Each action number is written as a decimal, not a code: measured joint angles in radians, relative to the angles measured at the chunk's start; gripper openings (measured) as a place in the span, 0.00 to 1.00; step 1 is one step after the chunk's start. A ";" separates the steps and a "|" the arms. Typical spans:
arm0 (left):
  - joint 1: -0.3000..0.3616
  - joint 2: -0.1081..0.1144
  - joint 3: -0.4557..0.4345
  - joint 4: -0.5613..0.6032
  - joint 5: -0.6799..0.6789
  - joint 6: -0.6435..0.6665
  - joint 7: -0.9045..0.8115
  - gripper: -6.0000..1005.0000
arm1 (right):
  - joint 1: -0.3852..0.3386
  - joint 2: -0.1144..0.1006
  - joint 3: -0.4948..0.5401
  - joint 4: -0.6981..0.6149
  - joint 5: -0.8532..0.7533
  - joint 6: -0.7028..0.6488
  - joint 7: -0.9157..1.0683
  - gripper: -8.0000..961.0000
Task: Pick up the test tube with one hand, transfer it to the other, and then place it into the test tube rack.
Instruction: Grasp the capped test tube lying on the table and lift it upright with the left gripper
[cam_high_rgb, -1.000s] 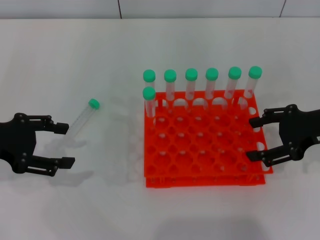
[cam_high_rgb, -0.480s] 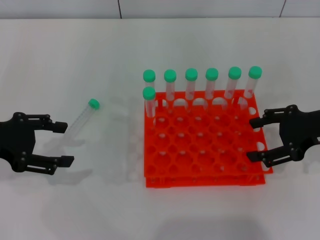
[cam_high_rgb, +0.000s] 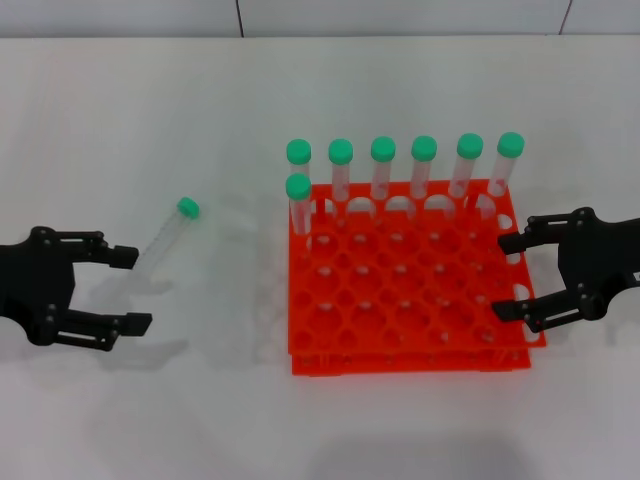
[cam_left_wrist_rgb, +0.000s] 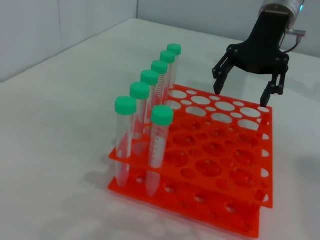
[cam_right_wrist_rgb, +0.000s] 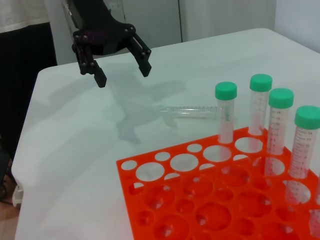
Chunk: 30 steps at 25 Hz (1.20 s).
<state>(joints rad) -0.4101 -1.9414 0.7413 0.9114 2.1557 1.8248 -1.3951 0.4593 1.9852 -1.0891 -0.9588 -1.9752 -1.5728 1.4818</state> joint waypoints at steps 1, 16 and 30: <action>-0.002 -0.002 0.002 0.005 0.002 0.004 -0.016 0.82 | 0.000 0.000 0.000 0.000 0.000 0.000 0.000 0.88; -0.010 -0.047 0.084 0.266 0.007 0.108 -0.500 0.82 | 0.006 0.000 -0.001 0.000 -0.001 0.004 -0.003 0.88; -0.157 -0.011 0.086 0.268 0.173 0.089 -0.933 0.82 | 0.020 0.005 -0.006 0.000 0.001 0.005 -0.012 0.88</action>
<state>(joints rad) -0.5667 -1.9521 0.8277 1.1789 2.3289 1.9135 -2.3281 0.4789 1.9904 -1.0955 -0.9588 -1.9744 -1.5676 1.4696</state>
